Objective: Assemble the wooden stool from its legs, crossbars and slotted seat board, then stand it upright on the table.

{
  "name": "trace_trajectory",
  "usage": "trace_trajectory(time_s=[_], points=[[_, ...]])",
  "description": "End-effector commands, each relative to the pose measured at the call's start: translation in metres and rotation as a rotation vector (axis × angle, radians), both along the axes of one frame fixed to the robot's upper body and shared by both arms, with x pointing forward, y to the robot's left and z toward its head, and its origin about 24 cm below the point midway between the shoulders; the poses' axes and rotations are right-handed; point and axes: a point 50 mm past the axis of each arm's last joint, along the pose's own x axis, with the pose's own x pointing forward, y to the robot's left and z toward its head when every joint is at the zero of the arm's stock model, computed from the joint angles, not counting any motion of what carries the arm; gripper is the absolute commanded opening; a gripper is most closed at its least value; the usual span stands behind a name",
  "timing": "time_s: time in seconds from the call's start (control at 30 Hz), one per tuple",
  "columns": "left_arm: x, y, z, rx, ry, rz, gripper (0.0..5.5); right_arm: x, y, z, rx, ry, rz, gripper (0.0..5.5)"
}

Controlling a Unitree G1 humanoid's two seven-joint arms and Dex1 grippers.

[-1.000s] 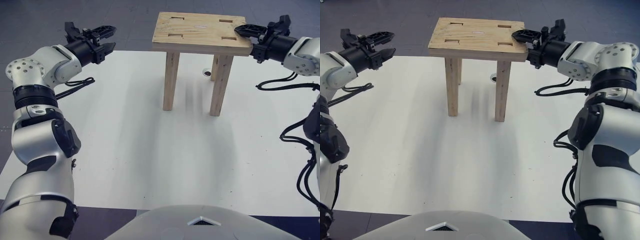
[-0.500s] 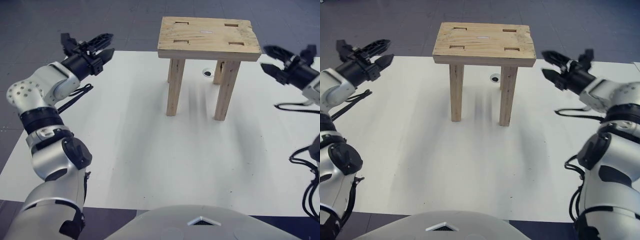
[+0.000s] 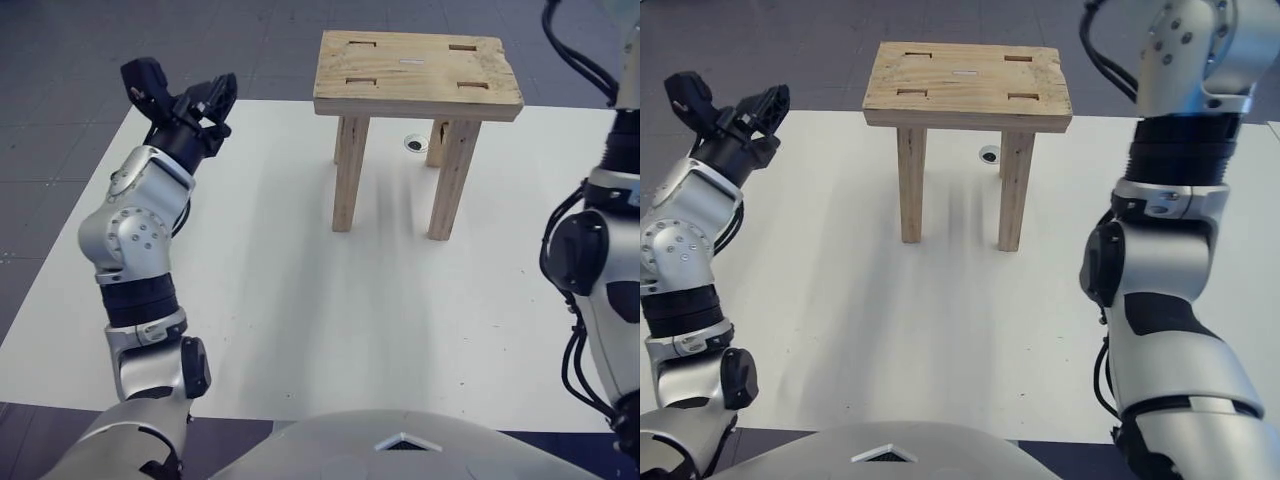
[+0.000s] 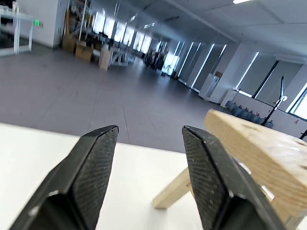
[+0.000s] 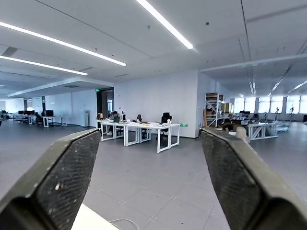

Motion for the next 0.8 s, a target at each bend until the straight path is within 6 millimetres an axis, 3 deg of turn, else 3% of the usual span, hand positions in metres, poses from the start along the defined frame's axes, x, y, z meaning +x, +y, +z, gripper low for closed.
trace_trajectory(time_s=[0.03, 0.13, 0.2, 0.27, 0.33, 0.37, 0.4, 0.43, 0.53, 0.63, 0.7, 0.8], points=[[-0.005, -0.006, -0.011, -0.003, 0.004, -0.013, 2.49, -0.012, 0.007, 0.030, 0.117, -0.182, 0.011, 3.75], [-0.004, -0.010, -0.013, 0.004, 0.008, -0.034, 2.49, -0.013, 0.016, 0.032, 0.131, -0.214, 0.032, 3.75], [-0.004, -0.009, -0.017, 0.002, 0.034, -0.033, 2.49, 0.013, 0.014, -0.007, 0.093, 0.012, -0.026, 3.75], [-0.007, -0.006, -0.030, -0.004, 0.114, -0.012, 2.49, 0.041, 0.009, -0.112, -0.005, 0.548, -0.070, 3.75], [-0.010, -0.005, -0.046, -0.029, 0.208, 0.011, 2.49, 0.026, 0.008, -0.207, -0.042, 1.003, -0.056, 3.75], [-0.014, -0.007, -0.055, -0.038, 0.259, 0.008, 2.49, 0.011, 0.012, -0.235, -0.065, 1.126, -0.013, 3.75], [-0.016, -0.010, -0.061, -0.035, 0.284, 0.004, 2.49, 0.001, 0.017, -0.249, -0.063, 1.201, 0.031, 3.75], [-0.019, -0.015, -0.063, -0.043, 0.286, -0.001, 2.49, -0.001, 0.023, -0.243, -0.022, 1.172, 0.066, 3.75], [-0.017, -0.034, -0.037, -0.063, 0.112, -0.021, 2.49, 0.000, 0.006, -0.159, 0.189, 0.681, 0.021, 3.75], [-0.024, -0.044, -0.026, -0.024, -0.034, -0.007, 2.49, -0.037, -0.025, -0.110, 0.293, 0.280, -0.103, 3.75], [-0.035, -0.043, -0.028, 0.002, -0.088, 0.042, 2.49, -0.059, -0.052, -0.109, 0.254, 0.171, -0.293, 3.75], [-0.049, -0.036, -0.039, 0.068, -0.103, 0.137, 2.49, -0.081, -0.091, -0.151, 0.061, 0.227, -0.574, 3.75]])
